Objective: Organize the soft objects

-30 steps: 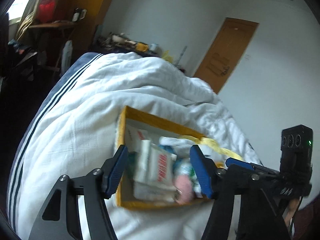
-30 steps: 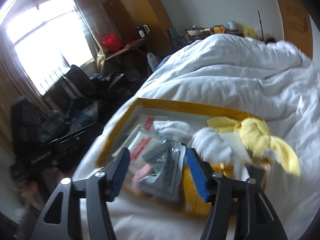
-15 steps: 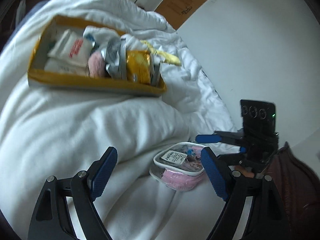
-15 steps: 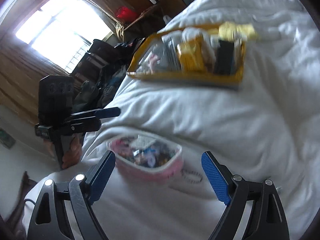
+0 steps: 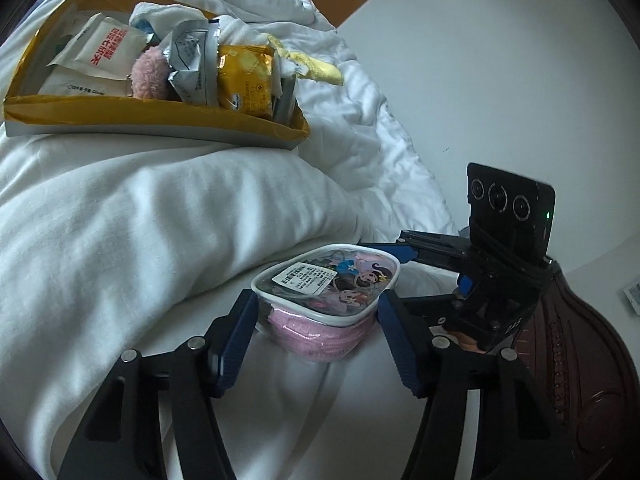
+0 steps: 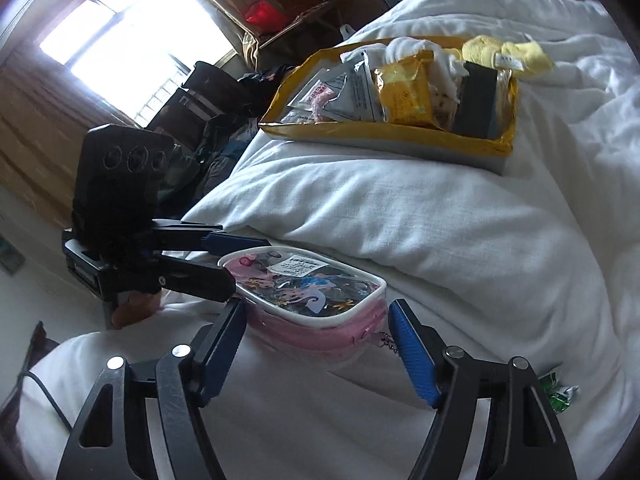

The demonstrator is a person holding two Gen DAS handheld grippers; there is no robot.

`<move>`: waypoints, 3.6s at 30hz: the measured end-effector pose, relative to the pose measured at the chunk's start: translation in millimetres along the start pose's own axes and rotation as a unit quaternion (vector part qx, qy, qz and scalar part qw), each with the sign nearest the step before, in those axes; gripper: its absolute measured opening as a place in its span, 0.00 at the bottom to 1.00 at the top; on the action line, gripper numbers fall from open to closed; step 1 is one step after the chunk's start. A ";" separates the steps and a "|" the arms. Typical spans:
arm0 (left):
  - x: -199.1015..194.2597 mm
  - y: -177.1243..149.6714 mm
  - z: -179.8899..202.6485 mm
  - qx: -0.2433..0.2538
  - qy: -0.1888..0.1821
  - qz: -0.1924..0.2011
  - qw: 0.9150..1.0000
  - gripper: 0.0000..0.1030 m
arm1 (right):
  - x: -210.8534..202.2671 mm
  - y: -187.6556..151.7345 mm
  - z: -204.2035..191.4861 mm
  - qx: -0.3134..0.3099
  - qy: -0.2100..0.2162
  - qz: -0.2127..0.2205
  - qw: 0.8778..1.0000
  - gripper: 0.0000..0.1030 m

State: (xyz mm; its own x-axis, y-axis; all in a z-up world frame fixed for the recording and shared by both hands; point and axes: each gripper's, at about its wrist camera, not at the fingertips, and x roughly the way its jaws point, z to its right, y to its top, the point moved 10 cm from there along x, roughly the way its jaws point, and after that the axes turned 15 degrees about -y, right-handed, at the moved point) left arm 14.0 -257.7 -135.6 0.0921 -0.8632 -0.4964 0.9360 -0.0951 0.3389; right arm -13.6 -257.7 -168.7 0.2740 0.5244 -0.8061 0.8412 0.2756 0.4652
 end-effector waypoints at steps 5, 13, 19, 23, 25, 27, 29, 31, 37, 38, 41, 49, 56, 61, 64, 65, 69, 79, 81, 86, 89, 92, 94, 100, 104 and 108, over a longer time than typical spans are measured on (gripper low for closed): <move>-15.0 3.6 8.3 0.008 -0.013 0.020 1.000 0.60 | -6.4 4.3 -7.1 -0.013 -0.007 0.019 1.000 0.68; -67.9 47.0 35.3 0.065 0.015 0.108 0.992 0.60 | -32.5 35.7 -39.6 -0.069 -0.034 0.091 0.993 0.66; -111.8 112.9 20.9 0.082 0.043 0.188 0.978 0.60 | -30.1 110.8 -58.9 -0.108 -0.072 0.163 0.978 0.66; -130.8 152.1 -10.4 0.096 0.091 0.222 0.966 0.60 | -4.5 158.9 -64.6 -0.116 -0.089 0.178 0.973 0.66; -132.4 164.2 -33.0 0.075 0.104 0.227 0.965 0.60 | 9.4 179.6 -64.8 -0.116 -0.102 0.186 0.970 0.66; -131.1 175.7 -54.3 0.063 0.109 0.227 0.966 0.60 | 22.5 198.7 -61.0 -0.100 -0.109 0.188 0.971 0.66; -134.1 186.1 -71.8 0.049 0.103 0.238 0.965 0.60 | 36.3 213.5 -57.0 -0.088 -0.115 0.181 0.973 0.66; -134.3 191.7 -91.0 0.028 0.096 0.247 0.964 0.60 | 52.2 223.6 -52.8 -0.082 -0.122 0.175 0.974 0.66; -135.6 180.6 -112.0 0.005 0.125 0.256 0.959 0.65 | 79.5 228.8 -42.2 -0.071 -0.154 0.156 0.973 0.66; -142.9 176.9 -100.8 0.018 0.132 0.265 0.955 0.69 | 68.8 226.3 -44.3 -0.065 -0.149 0.173 0.971 0.70; -157.5 162.3 -68.2 0.067 0.186 0.282 0.939 0.85 | 32.5 205.9 -51.5 -0.047 -0.132 0.199 0.970 0.85; -141.8 54.7 -9.6 0.141 0.351 0.309 0.872 1.00 | -20.0 85.6 -48.6 -0.020 -0.136 0.169 0.976 0.90; -113.6 31.9 4.0 0.210 0.446 0.272 0.827 1.00 | -3.2 52.7 -39.9 0.038 -0.148 0.173 0.973 0.90; -120.8 30.8 14.2 0.224 0.446 0.289 0.817 1.00 | -22.4 53.4 -33.2 0.060 -0.156 0.209 0.964 0.90; -124.1 31.8 13.0 0.213 0.450 0.293 0.816 1.00 | -28.0 56.0 -32.9 0.064 -0.158 0.218 0.961 0.90; -125.3 32.1 11.2 0.208 0.452 0.295 0.816 1.00 | -28.6 56.6 -33.2 0.062 -0.160 0.220 0.960 0.90; -130.4 32.4 2.5 0.187 0.455 0.296 0.819 1.00 | -31.5 57.6 -33.7 0.061 -0.165 0.225 0.958 0.90; -133.0 30.9 -9.8 0.162 0.461 0.292 0.822 1.00 | -35.6 57.3 -37.5 0.053 -0.173 0.235 0.955 0.90; -132.8 30.7 -10.9 0.160 0.463 0.290 0.822 1.00 | -34.9 57.7 -37.1 0.053 -0.173 0.235 0.955 0.90; -132.6 29.8 -11.2 0.159 0.466 0.289 0.821 1.00 | -34.1 57.5 -37.6 0.051 -0.173 0.233 0.956 0.90; -132.8 29.9 -11.4 0.159 0.466 0.289 0.821 1.00 | -33.9 57.7 -37.6 0.051 -0.175 0.235 0.955 0.90; -132.9 29.3 -11.6 0.158 0.466 0.289 0.821 1.00 | -33.4 57.8 -37.7 0.049 -0.176 0.235 0.955 0.90; -133.0 29.4 -11.7 0.158 0.466 0.289 0.821 1.00 | -33.1 57.8 -37.8 0.049 -0.176 0.235 0.955 0.90; -133.2 29.2 -11.8 0.158 0.467 0.289 0.821 1.00 | -32.5 57.5 -38.1 0.048 -0.176 0.234 0.955 0.90; -133.6 29.4 -11.9 0.158 0.467 0.289 0.821 1.00 | -32.5 57.7 -38.0 0.047 -0.177 0.235 0.955 0.90; -133.8 29.4 -12.0 0.158 0.467 0.289 0.821 1.00 | -32.5 57.8 -37.7 0.046 -0.178 0.236 0.954 0.90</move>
State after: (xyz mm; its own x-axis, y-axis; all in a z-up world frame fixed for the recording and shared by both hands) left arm 33.3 -139.1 -68.9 0.8479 -0.0666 -0.5259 0.5232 -0.0551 0.8504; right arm 8.5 -228.4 -101.8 0.7595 0.2621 -0.5954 0.6178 -0.0040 0.7863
